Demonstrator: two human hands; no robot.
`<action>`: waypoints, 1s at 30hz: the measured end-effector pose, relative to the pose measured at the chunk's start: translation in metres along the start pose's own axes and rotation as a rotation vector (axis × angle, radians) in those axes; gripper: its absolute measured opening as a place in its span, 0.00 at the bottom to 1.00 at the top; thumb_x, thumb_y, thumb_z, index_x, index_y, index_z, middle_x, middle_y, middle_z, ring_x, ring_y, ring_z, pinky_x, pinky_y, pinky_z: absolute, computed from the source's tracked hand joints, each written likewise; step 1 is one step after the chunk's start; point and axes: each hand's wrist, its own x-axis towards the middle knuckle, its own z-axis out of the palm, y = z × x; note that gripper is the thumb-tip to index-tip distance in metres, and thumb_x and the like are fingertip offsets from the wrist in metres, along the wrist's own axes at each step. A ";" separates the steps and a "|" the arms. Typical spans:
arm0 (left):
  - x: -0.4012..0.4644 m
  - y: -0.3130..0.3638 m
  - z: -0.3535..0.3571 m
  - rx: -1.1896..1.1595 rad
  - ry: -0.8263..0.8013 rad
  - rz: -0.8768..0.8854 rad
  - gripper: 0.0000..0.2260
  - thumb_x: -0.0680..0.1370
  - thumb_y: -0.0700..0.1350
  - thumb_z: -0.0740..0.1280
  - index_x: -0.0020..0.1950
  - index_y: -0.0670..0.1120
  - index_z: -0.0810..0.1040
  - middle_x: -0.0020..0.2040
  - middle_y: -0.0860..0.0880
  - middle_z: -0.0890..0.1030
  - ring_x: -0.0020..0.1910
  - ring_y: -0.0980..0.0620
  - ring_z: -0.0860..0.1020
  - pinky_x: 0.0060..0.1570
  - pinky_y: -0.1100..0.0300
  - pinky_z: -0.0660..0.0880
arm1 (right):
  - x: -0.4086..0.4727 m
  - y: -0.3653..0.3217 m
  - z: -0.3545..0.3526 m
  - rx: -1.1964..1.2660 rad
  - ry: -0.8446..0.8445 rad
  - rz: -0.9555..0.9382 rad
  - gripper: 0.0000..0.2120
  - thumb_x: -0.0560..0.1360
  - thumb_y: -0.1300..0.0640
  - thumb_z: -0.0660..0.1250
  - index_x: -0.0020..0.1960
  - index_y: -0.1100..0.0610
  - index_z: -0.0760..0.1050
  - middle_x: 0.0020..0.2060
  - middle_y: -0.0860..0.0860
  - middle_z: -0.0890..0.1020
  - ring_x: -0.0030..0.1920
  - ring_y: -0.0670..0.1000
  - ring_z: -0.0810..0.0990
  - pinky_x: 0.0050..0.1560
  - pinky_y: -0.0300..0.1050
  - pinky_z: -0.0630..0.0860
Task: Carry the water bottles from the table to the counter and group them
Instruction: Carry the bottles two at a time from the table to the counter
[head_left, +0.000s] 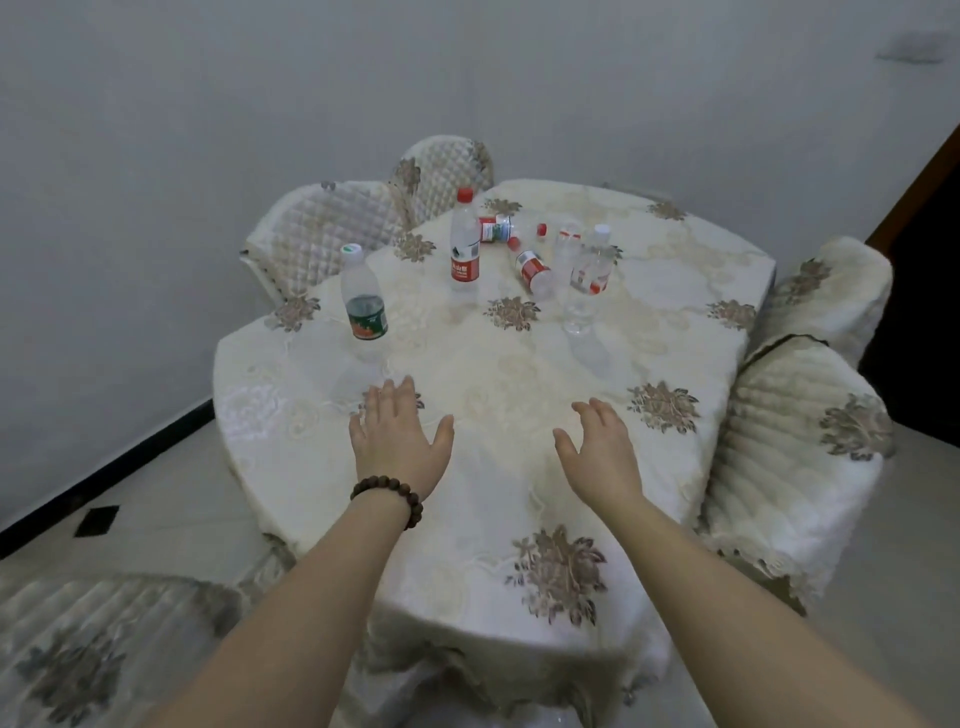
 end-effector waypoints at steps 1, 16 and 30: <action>0.009 0.005 0.005 0.001 -0.001 0.005 0.31 0.79 0.61 0.54 0.78 0.48 0.51 0.78 0.47 0.53 0.77 0.48 0.47 0.74 0.45 0.46 | 0.009 0.005 -0.001 0.000 0.000 0.008 0.24 0.80 0.49 0.58 0.73 0.58 0.63 0.76 0.56 0.60 0.77 0.55 0.54 0.75 0.52 0.54; 0.148 0.101 0.089 0.000 0.035 -0.142 0.31 0.79 0.60 0.57 0.77 0.46 0.54 0.78 0.45 0.56 0.77 0.46 0.51 0.74 0.46 0.51 | 0.256 0.061 -0.041 0.367 0.057 0.096 0.43 0.71 0.41 0.71 0.77 0.54 0.53 0.75 0.52 0.62 0.75 0.54 0.59 0.71 0.51 0.61; 0.173 0.069 0.099 0.069 0.081 -0.259 0.30 0.77 0.58 0.62 0.74 0.42 0.63 0.72 0.42 0.68 0.73 0.43 0.62 0.70 0.46 0.61 | 0.357 0.062 -0.008 0.493 0.112 0.079 0.41 0.71 0.50 0.73 0.76 0.52 0.54 0.63 0.55 0.74 0.61 0.56 0.76 0.54 0.47 0.72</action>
